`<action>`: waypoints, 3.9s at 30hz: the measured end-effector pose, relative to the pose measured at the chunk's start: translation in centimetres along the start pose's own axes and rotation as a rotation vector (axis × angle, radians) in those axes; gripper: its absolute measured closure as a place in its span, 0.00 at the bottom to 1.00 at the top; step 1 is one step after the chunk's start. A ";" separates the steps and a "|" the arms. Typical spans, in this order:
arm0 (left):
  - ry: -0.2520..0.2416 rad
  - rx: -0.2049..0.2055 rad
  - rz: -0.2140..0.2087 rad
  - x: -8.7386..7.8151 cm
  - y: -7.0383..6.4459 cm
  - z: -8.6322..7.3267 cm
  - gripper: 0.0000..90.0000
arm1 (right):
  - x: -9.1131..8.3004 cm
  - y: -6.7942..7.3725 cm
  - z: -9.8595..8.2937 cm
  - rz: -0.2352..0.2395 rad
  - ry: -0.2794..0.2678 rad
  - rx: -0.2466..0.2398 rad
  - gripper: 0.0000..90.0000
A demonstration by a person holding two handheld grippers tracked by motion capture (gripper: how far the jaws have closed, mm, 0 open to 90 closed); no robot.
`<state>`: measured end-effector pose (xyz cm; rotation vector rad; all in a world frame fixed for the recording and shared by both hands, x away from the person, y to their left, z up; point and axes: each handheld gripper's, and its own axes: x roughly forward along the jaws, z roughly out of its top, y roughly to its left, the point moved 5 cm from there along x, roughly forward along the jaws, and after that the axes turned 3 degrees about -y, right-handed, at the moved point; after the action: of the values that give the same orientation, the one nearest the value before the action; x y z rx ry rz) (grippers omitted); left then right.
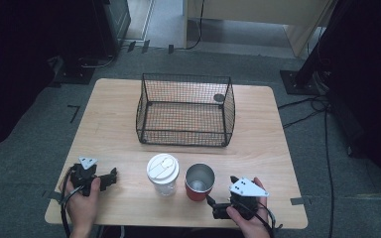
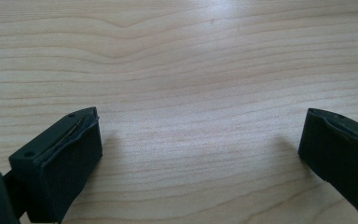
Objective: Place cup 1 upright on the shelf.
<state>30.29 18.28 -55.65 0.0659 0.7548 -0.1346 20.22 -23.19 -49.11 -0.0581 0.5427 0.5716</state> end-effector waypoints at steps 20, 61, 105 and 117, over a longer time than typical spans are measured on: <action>0.000 0.000 0.000 0.0 0.0 0.0 0.00 | 2.6 2.9 2.1 0.076 -0.002 -0.035 0.00; -0.001 -0.001 0.000 0.0 0.0 0.0 0.00 | 3.9 2.7 5.5 -0.019 -0.077 -0.047 0.08; -0.001 -0.002 0.000 0.0 0.0 0.0 0.00 | 5.0 -0.3 14.9 -0.189 -0.272 -0.067 0.08; -0.001 -0.002 0.000 0.0 0.0 0.0 0.00 | 6.4 -2.3 17.4 -0.219 -0.334 -0.036 0.08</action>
<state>30.30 18.27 -55.64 0.0642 0.7543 -0.1344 34.11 -18.48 -37.64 -0.0541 0.1970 0.3667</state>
